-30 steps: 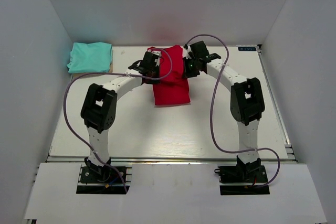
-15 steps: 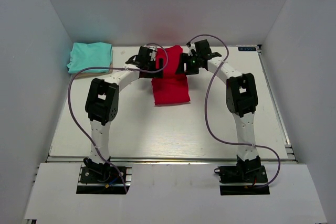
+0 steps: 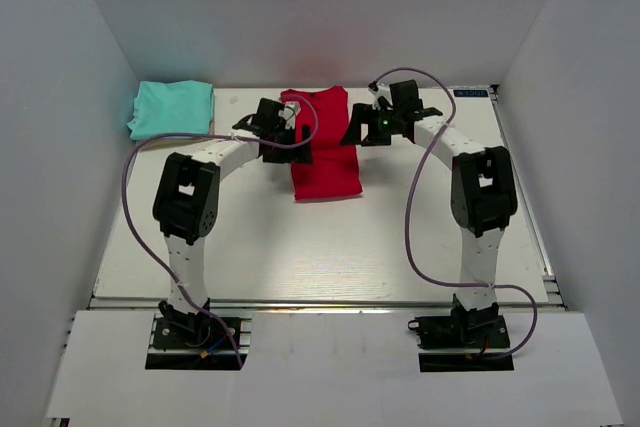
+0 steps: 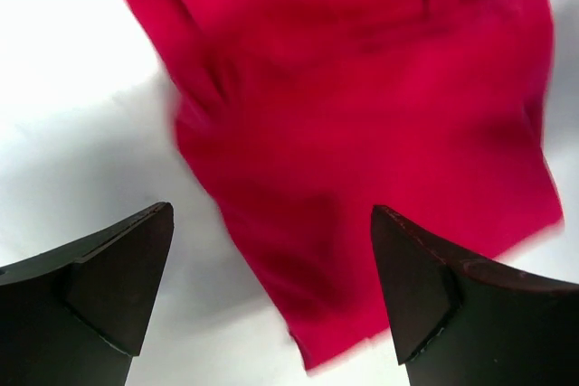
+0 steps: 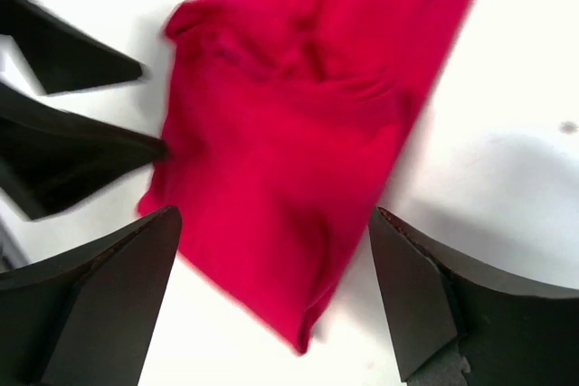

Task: Fold and stack the t-shirts
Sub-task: Fold the folded rectangular tshirt in 1/3 of the way, then grab one side of the 2/3 rectangular tshirt with both arms

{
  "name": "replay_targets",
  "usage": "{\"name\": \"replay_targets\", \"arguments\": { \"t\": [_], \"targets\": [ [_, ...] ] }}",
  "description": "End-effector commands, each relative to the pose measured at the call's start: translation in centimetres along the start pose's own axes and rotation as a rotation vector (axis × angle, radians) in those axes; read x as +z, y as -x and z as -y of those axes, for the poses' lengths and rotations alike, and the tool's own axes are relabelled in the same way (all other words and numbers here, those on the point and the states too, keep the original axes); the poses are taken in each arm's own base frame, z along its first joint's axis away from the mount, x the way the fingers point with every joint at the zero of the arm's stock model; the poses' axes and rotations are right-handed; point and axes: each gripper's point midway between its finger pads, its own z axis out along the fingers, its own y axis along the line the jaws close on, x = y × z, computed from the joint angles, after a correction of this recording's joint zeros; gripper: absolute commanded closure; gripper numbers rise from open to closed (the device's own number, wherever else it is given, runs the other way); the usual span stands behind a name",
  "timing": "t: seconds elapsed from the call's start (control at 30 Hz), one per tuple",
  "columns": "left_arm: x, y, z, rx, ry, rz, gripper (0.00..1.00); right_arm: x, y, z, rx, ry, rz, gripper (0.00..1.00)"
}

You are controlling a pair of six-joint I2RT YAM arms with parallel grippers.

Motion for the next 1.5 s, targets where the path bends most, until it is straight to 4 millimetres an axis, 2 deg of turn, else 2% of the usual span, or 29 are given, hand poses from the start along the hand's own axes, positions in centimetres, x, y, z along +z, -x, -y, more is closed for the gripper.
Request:
{"name": "replay_targets", "arguments": {
  "t": [0.0,0.07,0.1,0.17,0.23,0.27,0.33,0.37,0.4,0.47,0.5,0.6,0.63,0.7,0.73,0.87,0.93,1.0,1.07,1.13,1.17,1.2,1.23,1.27,1.3,1.37,1.4,1.43,1.47],
  "targets": [
    [-5.0,-1.0,5.1,0.028,-0.222,0.017,0.00,-2.4,0.4,-4.4,-0.107,0.125,0.033,0.09],
    [-5.5,-2.4,5.6,0.030,-0.244,0.027,0.00,-2.8,0.4,-5.4,-0.135,0.175,0.048,0.09],
    [-6.6,-2.0,6.1,0.041,-0.262,0.060,0.00,-2.6,-0.3,-5.8,-0.124,0.186,0.037,0.09],
    [-6.8,-2.8,7.1,0.047,-0.315,0.076,0.00,-2.3,0.1,-6.3,-0.127,0.209,0.051,0.09],
    [-7.6,-3.2,8.9,0.060,-0.437,0.073,0.00,-1.0,-0.8,-6.4,-0.104,0.244,0.017,0.09],
    [-7.6,-3.0,9.6,0.069,-0.481,0.099,0.00,-1.0,0.2,-7.0,-0.119,0.265,0.035,0.09],
    [-7.8,-3.3,10.9,0.083,-0.559,0.097,0.00,0.7,-0.4,-6.4,-0.076,0.289,0.008,0.09],
    [-6.8,-4.2,10.8,0.076,-0.568,0.072,0.00,0.8,1.0,-7.0,-0.092,0.306,0.037,0.09],
    [-6.2,-4.7,10.5,0.069,-0.563,0.055,0.00,2.4,0.2,-5.8,-0.048,0.303,0.017,0.09],
    [-5.2,-4.8,10.5,0.063,-0.569,0.037,0.00,2.8,2.4,-5.9,-0.049,0.307,0.058,0.09],
    [-3.8,-6.5,10.0,0.040,-0.567,-0.022,0.00,4.2,1.7,-4.9,-0.018,0.304,0.035,0.09],
    [-2.6,-8.0,9.6,0.019,-0.565,-0.073,0.00,6.2,2.7,-3.4,0.026,0.292,0.051,0.09],
    [-2.3,-8.7,9.3,0.011,-0.560,-0.091,0.00,7.6,2.2,-2.1,0.052,0.270,0.055,0.09],
    [-1.9,-9.8,9.0,-0.003,-0.551,-0.121,0.00,8.1,3.1,-1.5,0.057,0.258,0.083,0.09],
    [-1.9,-10.4,8.7,-0.003,-0.546,-0.137,0.00,9.1,2.4,-0.4,0.101,0.240,0.070,0.09],
    [-1.6,-11.5,7.6,0.004,-0.489,-0.153,0.00,9.7,2.0,1.4,0.145,0.194,0.072,0.09],
    [-2.2,-10.5,7.8,0.021,-0.486,-0.129,0.00,9.3,2.0,1.5,0.148,0.200,0.067,0.09],
    [-2.8,-8.1,8.6,0.053,-0.502,-0.072,0.00,7.8,3.3,-0.3,0.095,0.242,0.084,0.09],
    [-4.1,-5.5,9.3,0.088,-0.502,-0.015,0.00,5.2,5.8,-2.9,-0.008,0.266,0.132,0.09],
    [-6.1,-2.9,10.1,0.129,-0.507,0.063,0.00,3.9,5.8,-3.6,-0.029,0.251,0.125,0.09],
    [-7.0,-2.2,10.4,0.140,-0.513,0.088,0.00,0.9,8.0,-5.7,-0.116,0.255,0.190,0.09],
    [-7.8,-1.7,10.5,0.149,-0.505,0.121,0.00,1.1,6.0,-4.7,-0.087,0.218,0.159,0.09],
    [-9.8,-0.1,11.1,0.164,-0.515,0.200,0.00,0.7,6.2,-4.7,-0.101,0.209,0.182,0.09],
    [-10.1,-1.1,10.9,0.151,-0.516,0.195,0.00,-2.0,8.0,-6.0,-0.139,0.189,0.257,0.09],
    [-10.6,-1.2,10.7,0.153,-0.503,0.214,0.00,-1.8,5.9,-4.9,-0.104,0.163,0.224,0.09],
    [-11.1,-2.0,9.3,0.111,-0.426,0.223,0.00,-2.8,3.3,-4.1,-0.083,0.112,0.202,0.09],
    [-11.0,-2.6,8.7,0.100,-0.394,0.210,0.00,-3.5,2.8,-4.4,-0.086,0.105,0.204,0.09],
    [-10.6,-3.4,8.1,0.073,-0.362,0.186,0.00,-3.0,-0.5,-3.0,-0.043,0.081,0.149,0.09],
    [-10.0,-5.1,7.1,0.041,-0.323,0.135,0.00,-3.8,-0.5,-3.2,-0.045,0.071,0.165,0.09]
  ]
}}
